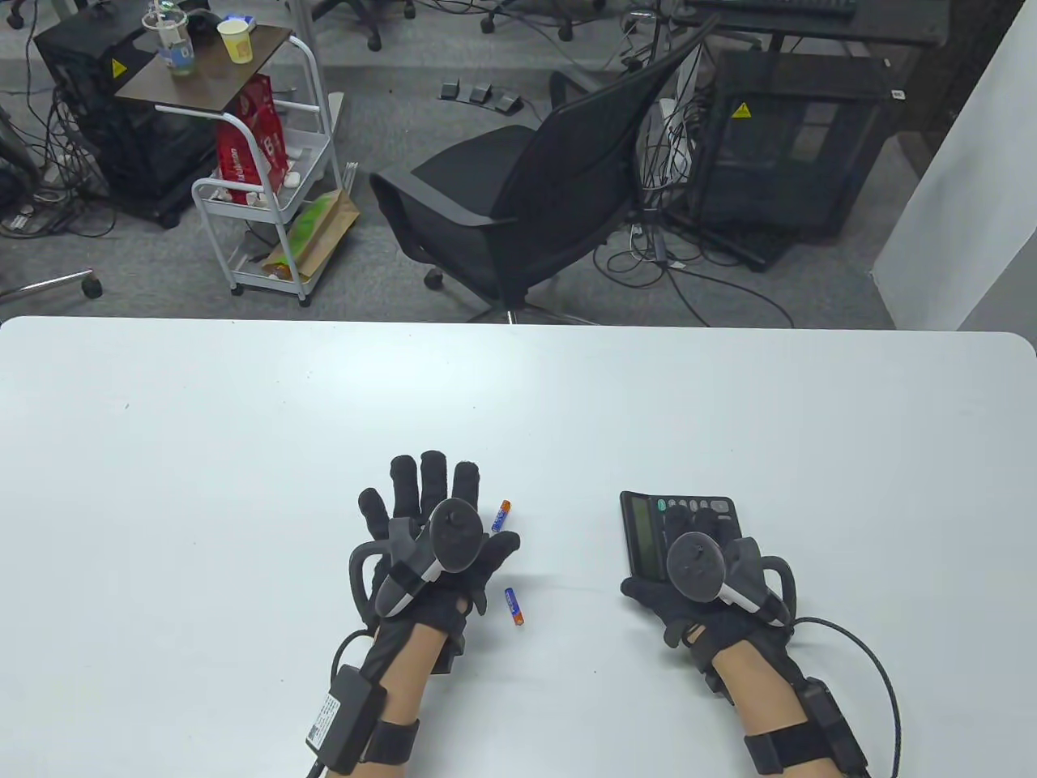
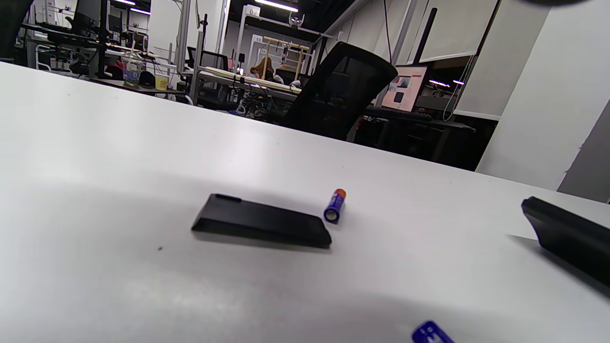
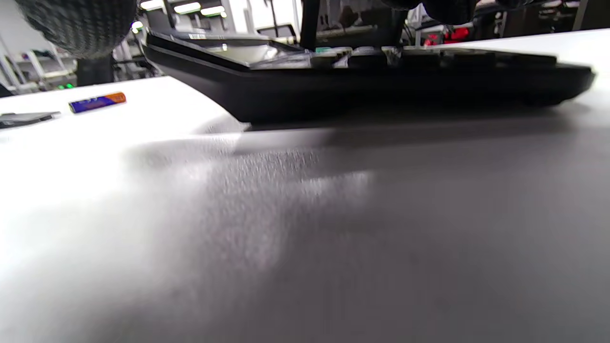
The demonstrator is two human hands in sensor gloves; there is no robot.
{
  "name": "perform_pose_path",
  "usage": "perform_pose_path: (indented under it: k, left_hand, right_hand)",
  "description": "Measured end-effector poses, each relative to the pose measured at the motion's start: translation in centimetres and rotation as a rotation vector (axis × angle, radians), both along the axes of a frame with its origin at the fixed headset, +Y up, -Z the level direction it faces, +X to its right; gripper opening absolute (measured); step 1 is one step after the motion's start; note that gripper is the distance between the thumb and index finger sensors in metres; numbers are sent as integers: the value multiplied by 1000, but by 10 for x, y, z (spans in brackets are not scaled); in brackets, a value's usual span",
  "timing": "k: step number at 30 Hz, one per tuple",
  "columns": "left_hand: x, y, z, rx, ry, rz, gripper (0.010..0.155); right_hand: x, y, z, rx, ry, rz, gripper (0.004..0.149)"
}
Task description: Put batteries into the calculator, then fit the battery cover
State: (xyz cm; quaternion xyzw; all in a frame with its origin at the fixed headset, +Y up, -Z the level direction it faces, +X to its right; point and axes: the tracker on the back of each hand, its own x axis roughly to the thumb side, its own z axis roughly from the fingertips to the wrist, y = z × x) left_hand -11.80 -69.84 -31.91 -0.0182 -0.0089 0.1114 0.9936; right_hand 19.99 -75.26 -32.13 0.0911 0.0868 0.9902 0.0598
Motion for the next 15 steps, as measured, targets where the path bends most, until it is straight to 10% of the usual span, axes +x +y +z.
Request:
perform_pose_path:
  k: [15]
  left_hand:
    - [3, -1, 1, -23, -8, -3, 92]
  right_hand:
    - [-18, -8, -7, 33, 24, 165, 96]
